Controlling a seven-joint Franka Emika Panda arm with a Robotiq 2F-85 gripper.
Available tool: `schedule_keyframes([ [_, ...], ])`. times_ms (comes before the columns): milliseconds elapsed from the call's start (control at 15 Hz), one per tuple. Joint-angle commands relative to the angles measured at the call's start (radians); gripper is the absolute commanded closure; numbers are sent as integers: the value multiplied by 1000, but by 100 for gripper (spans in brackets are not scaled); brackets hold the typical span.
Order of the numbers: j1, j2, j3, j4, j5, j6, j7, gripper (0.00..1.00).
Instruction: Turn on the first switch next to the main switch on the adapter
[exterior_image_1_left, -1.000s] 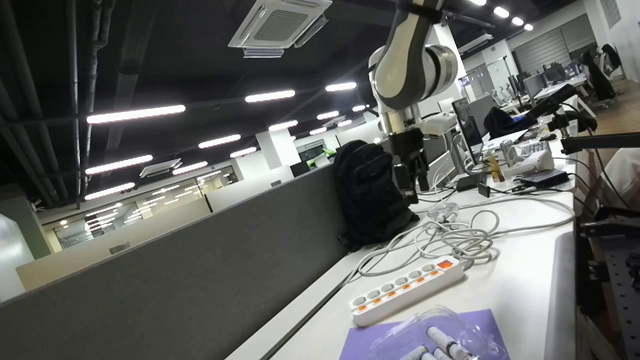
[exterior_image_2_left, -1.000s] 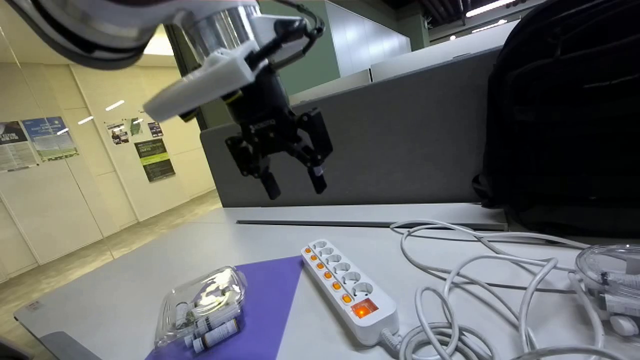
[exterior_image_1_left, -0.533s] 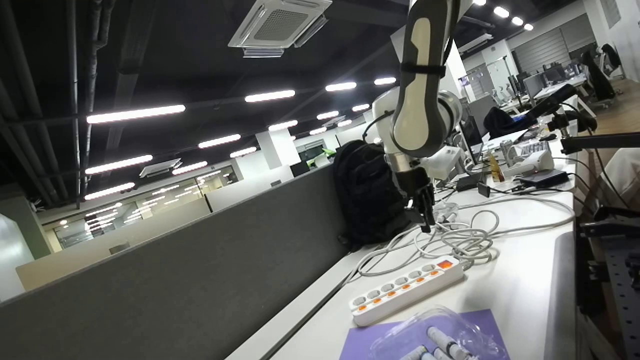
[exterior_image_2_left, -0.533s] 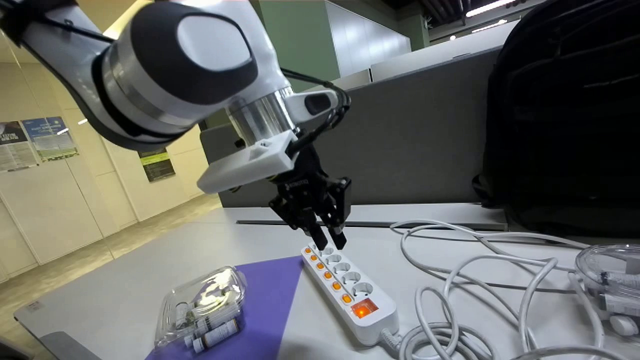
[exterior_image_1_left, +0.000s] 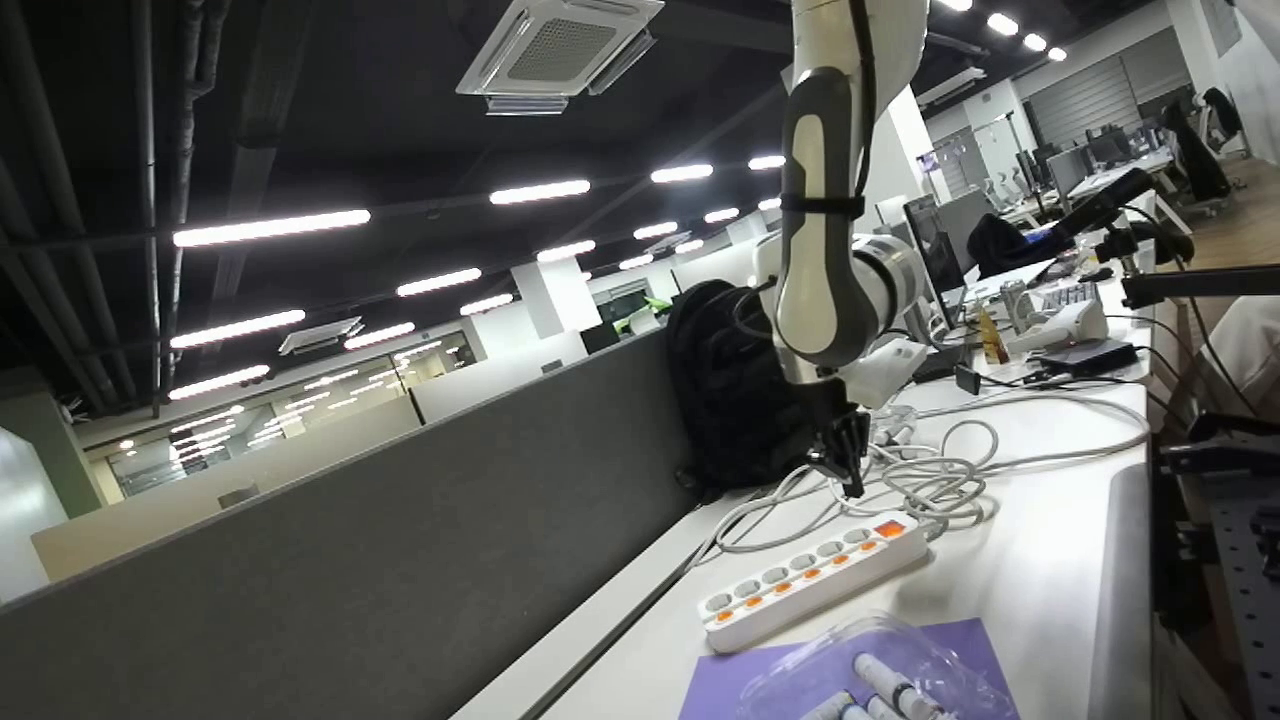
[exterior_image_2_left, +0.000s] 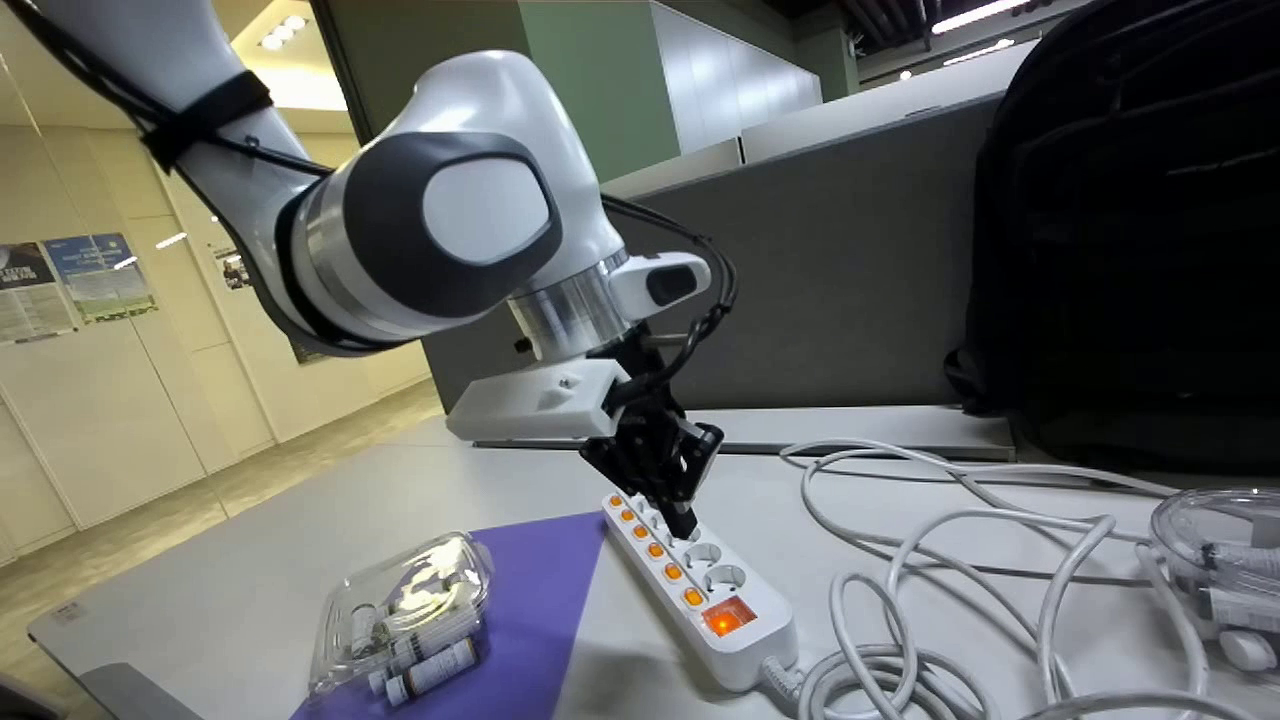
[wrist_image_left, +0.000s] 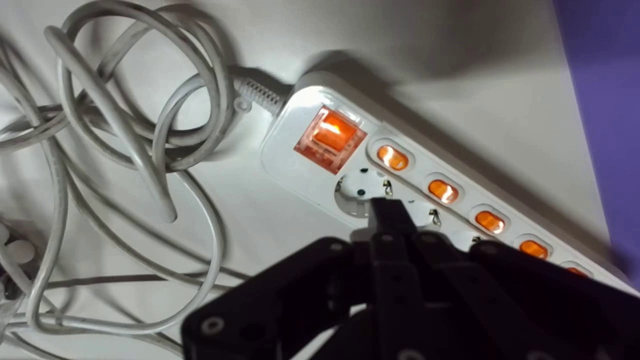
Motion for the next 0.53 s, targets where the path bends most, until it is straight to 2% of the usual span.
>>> schedule_keyframes([
  [0,-17,74,42,43,101,14,-29,100],
  [67,6,36,13,12,68,7,-20,99],
  [267,4,71,27,28,90,15,-23,99],
  [400,37,75,-18,33,46,28,7,100],
  [467,38,86,-19,39,49,24,4,100],
])
